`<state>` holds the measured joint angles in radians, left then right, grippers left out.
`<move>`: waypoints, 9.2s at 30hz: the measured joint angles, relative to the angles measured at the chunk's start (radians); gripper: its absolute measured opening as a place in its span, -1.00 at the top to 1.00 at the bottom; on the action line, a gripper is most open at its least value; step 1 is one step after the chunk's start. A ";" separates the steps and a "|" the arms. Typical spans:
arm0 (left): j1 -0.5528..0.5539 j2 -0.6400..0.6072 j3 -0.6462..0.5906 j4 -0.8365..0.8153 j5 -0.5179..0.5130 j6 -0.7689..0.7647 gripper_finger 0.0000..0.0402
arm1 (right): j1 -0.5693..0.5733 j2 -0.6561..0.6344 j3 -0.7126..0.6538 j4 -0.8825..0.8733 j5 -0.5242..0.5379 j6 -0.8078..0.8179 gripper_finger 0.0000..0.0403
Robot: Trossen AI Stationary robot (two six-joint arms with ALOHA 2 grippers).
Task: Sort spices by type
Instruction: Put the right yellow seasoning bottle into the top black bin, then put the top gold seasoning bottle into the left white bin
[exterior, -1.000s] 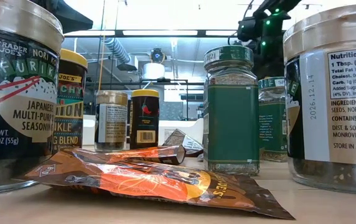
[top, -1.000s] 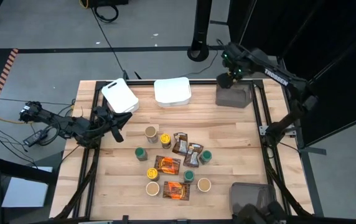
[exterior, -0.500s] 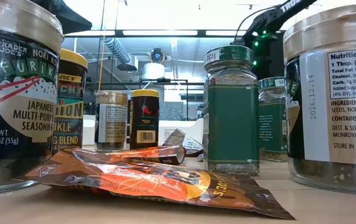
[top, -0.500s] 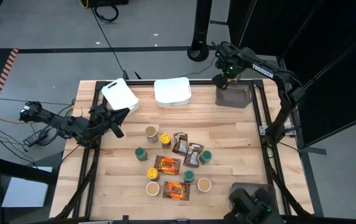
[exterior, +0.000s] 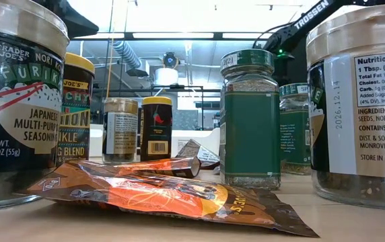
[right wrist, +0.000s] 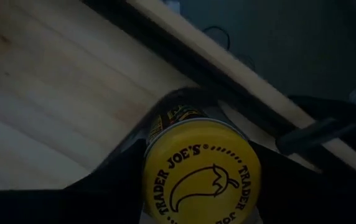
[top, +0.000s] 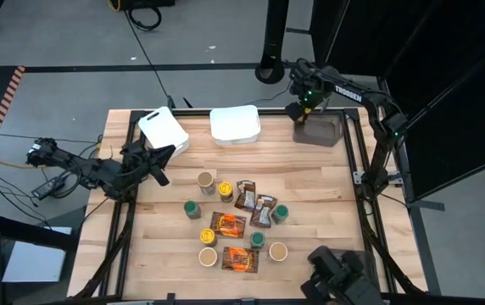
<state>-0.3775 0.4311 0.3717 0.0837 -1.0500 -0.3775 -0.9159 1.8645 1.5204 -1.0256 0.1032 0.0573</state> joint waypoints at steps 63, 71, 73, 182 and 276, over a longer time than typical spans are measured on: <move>0.315 0.482 0.934 -0.808 0.542 0.276 -0.14 | 0.142 -0.556 0.230 -0.189 0.052 -0.182 -0.39; 0.557 0.730 0.978 -0.928 1.031 0.330 -0.14 | 0.143 -0.563 0.230 -0.208 0.052 -0.191 -0.36; 0.572 0.795 0.978 -0.979 1.124 0.372 -0.14 | 0.142 -0.563 0.224 -0.207 0.051 -0.191 -0.37; 0.878 0.811 0.877 -1.178 0.855 0.186 -0.37 | 0.144 -0.562 0.043 -0.232 0.024 -0.240 -0.23; 1.460 1.043 0.745 -0.851 0.786 0.064 -0.76 | 0.141 -0.562 0.043 -0.178 -0.023 -0.296 -0.20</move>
<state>1.0821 1.4742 1.1163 -0.7677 -0.2643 -0.3136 -0.7753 1.3022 1.5635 -1.2037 0.0800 -0.2386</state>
